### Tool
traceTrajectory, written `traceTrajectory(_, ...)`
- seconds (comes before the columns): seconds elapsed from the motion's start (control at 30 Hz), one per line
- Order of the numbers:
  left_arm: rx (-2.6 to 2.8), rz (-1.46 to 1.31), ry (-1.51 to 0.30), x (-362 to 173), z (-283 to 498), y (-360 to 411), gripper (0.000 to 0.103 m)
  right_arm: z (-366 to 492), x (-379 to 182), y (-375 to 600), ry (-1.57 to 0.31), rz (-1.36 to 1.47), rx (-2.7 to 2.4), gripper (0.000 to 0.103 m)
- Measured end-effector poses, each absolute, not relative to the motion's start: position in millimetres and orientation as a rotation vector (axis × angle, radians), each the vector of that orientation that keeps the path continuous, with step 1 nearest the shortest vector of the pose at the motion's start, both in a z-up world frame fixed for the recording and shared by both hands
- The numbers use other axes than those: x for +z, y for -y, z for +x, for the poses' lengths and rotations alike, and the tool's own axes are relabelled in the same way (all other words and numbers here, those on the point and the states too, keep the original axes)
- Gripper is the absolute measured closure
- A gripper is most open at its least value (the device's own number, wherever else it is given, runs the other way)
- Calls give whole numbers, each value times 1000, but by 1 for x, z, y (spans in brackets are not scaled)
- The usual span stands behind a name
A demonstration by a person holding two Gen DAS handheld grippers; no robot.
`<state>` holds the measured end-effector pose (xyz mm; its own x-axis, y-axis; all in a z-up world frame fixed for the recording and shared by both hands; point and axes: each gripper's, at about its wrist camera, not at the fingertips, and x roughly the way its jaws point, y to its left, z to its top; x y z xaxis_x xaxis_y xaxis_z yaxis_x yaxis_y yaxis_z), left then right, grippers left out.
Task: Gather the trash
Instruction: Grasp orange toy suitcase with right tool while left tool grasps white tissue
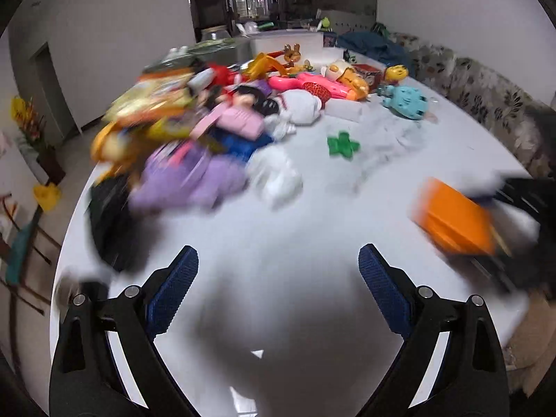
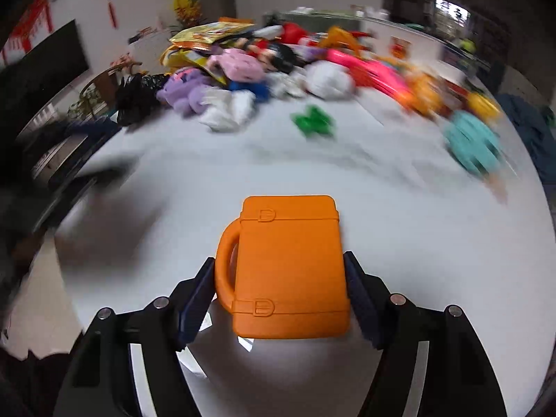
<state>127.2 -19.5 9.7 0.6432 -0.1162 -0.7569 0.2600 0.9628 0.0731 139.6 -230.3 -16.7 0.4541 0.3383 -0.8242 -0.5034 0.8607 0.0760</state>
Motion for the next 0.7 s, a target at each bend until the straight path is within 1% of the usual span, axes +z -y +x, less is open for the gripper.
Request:
traceTrajectory(0.03, -215, 191, -853, 6, 144, 27, 12, 123, -16, 251, -973, -163, 503, 33)
traceTrajectory(0.17, -154, 195, -936, -14, 206, 46, 12, 109, -15, 279, -972, -121, 473, 33)
traceTrajectory(0.2, -138, 190, -951, -21, 217, 50, 18, 106, -15, 283, -972, -116, 474, 33)
traceTrajectory(0.23, -141, 183, -948, -22, 220, 52, 45, 105, -15, 285, -970, -120, 474, 33)
traceTrajectory(0.27, -174, 142, -949, -21, 223, 51, 67, 102, -16, 283, -966, -124, 474, 34)
traceTrajectory(0.3, -181, 91, -969, -18, 223, 49, 81, 102, -16, 281, -961, -131, 473, 33)
traceTrajectory(0.33, -165, 73, -975, -15, 220, 47, 87, 103, -16, 278, -955, -140, 473, 34)
traceTrajectory(0.47, -151, 89, -894, 6, 169, 46, 88, 105, -15, 271, -943, -87, 479, 34)
traceTrajectory(0.57, -203, 28, -840, 24, 109, 39, 88, 97, -9, 265, -927, -17, 500, 34)
traceTrajectory(0.7, -240, 47, -776, 36, 17, 27, 88, 73, 6, 253, -890, 59, 559, 34)
